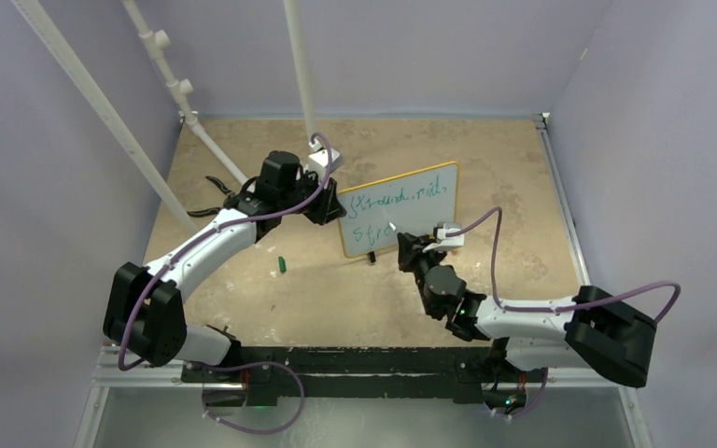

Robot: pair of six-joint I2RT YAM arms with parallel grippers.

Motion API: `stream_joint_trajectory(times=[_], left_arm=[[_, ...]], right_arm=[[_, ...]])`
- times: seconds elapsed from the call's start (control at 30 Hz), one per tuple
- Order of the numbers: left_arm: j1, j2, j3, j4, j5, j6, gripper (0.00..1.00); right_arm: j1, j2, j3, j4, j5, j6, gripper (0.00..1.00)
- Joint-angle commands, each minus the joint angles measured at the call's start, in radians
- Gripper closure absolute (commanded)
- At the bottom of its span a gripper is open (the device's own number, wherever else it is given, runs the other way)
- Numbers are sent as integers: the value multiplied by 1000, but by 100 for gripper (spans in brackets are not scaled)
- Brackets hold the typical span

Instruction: Write a sentence on the whiteboard

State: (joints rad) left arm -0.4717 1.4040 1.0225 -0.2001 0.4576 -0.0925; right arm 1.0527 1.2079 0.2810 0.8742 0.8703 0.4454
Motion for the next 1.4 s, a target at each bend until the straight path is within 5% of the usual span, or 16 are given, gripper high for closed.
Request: stream_joint_trajectory(times=[0.0, 0.17, 0.27, 0.47, 0.6, 0.9, 1.37], left_arm=[[8, -12, 17, -28, -42, 43, 73], [8, -50, 28, -25, -22, 75, 48], [8, -69, 53, -35, -39, 88, 42], [8, -81, 146, -69, -163, 132, 40], [8, -48, 238, -89, -201, 135, 40], [4, 141, 442, -133, -12, 152, 39], [-48, 274, 431, -46, 96, 151, 36]], right_arm=[[-5, -91, -21, -19, -17, 23, 100], [-6, -213, -51, -79, -135, -22, 100], [-19, -257, -36, -151, -206, -55, 100], [-207, -250, -5, -192, -510, -46, 100], [-250, -241, 17, -196, -578, -67, 100], [-417, -318, -22, -188, -764, -162, 100], [-422, -267, -68, -86, -780, -195, 100]])
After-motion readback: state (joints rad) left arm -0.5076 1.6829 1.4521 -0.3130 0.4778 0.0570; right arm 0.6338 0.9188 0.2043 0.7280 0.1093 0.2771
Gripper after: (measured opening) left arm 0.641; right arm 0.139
